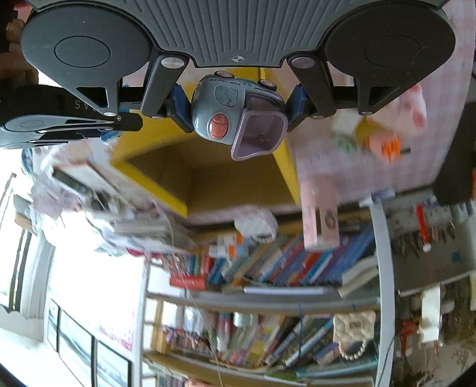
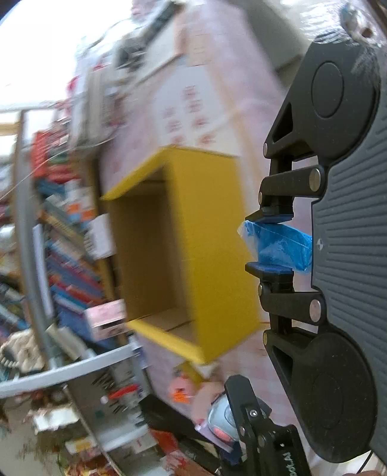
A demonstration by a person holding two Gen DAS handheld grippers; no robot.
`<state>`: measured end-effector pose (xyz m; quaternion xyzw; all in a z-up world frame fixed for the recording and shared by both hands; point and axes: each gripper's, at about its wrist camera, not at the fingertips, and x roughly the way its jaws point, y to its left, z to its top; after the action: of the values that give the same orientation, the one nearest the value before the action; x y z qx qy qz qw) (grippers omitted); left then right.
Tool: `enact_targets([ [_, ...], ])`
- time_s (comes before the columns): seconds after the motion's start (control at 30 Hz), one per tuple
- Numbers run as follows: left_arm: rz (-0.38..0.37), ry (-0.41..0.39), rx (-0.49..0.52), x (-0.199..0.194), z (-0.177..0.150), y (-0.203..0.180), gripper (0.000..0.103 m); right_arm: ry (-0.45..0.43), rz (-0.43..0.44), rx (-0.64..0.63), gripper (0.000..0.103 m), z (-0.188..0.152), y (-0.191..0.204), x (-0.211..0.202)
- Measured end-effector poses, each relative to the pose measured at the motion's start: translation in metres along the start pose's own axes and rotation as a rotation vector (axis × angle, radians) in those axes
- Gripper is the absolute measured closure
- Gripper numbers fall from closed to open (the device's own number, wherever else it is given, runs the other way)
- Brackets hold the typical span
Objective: Organize objects
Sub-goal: 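Carry the grey toy car and blue bag over the yellow box with both tools, then open the left tool dropping the car while the right tool releases the bag into the box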
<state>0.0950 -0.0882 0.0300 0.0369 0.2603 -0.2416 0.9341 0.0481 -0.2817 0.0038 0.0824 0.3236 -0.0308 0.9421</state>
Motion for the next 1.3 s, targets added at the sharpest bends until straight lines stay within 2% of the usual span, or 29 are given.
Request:
enact_targets([
  [0.2,0.033,-0.055,-0.036,0.033,0.033,0.001,0.039,-0.098,0.029,-0.096,0.078,0.05,-0.01,0.033],
  [0.4,0.061,-0.013,-0.047,0.071,0.042,0.001,0.039,-0.061,0.054,-0.164,0.079,0.075,-0.02,0.081],
  [0.57,0.089,0.034,-0.046,0.105,0.045,0.003,0.039,-0.019,0.055,-0.303,0.079,0.079,-0.021,0.121],
  [0.77,0.103,0.1,-0.019,0.145,0.042,0.002,0.039,0.079,0.089,-0.419,0.079,0.085,-0.024,0.165],
  [0.83,0.106,0.126,-0.01,0.155,0.041,0.0,0.039,0.115,0.133,-0.448,0.079,0.09,-0.022,0.171],
  [0.9,0.111,0.134,0.017,0.162,0.04,-0.003,0.039,0.207,0.131,-0.482,0.079,0.089,-0.021,0.183],
  [1.0,0.105,0.145,0.049,0.169,0.04,-0.008,0.039,0.312,0.179,-0.433,0.079,0.094,-0.026,0.192],
  [1.07,0.1,0.156,0.051,0.173,0.041,-0.008,0.039,0.346,0.192,-0.394,0.079,0.095,-0.031,0.193],
  [1.3,0.092,0.151,0.093,0.181,0.045,-0.016,0.039,0.369,0.147,-0.334,0.079,0.094,-0.043,0.189],
])
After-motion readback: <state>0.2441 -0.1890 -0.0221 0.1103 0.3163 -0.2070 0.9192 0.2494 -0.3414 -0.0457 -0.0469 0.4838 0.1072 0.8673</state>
